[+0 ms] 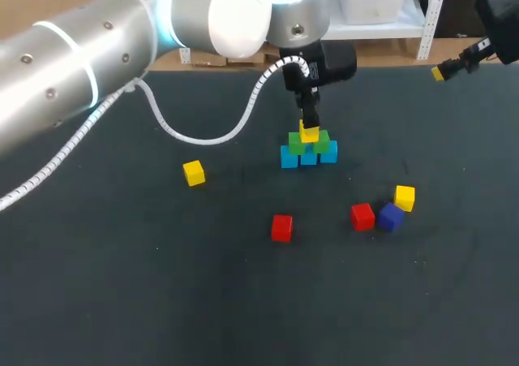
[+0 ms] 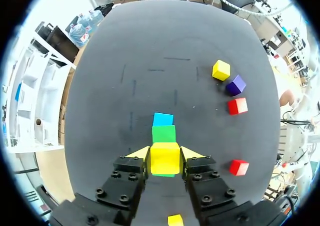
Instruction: Place the blue cubes, place green cubes on the blue cubes, place the yellow cubes on the green cubes, then place the red cubes on the yellow cubes, and place purple cube on the red cubes.
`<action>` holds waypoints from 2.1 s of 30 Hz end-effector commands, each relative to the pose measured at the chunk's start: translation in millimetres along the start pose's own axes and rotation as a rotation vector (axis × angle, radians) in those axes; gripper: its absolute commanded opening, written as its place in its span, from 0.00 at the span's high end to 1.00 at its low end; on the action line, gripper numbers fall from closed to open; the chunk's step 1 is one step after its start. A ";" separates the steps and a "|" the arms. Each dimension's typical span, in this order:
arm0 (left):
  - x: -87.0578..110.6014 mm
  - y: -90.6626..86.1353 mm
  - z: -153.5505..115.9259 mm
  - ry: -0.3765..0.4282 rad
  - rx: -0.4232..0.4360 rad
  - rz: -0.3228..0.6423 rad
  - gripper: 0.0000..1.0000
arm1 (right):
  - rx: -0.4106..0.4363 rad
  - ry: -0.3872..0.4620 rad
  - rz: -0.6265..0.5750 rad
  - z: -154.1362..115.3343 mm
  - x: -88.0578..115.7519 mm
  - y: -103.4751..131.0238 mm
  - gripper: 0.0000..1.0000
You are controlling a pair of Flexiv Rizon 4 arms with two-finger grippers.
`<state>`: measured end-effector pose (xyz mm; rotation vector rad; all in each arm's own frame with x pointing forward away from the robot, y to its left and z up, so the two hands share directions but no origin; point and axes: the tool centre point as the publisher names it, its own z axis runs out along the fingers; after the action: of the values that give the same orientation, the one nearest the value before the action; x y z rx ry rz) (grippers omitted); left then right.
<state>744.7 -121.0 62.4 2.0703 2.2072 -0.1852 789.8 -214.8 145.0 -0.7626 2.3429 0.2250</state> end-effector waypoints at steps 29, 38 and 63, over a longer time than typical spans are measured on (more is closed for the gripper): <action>1.4 8.1 0.3 0.007 -0.009 -0.008 0.00 | 0.003 0.000 0.001 -0.5 0.1 0.6 0.00; 19.6 6.8 -28.2 -0.053 -0.036 -0.073 0.00 | 0.003 0.000 0.001 -0.5 0.1 0.6 0.00; -2.3 14.5 -10.8 0.039 -0.029 0.025 0.00 | 0.003 0.000 0.001 -0.5 0.1 0.6 0.00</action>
<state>746.3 -111.8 78.1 2.0755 2.1603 -0.1251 789.8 -214.8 145.0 -0.7626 2.3428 0.2250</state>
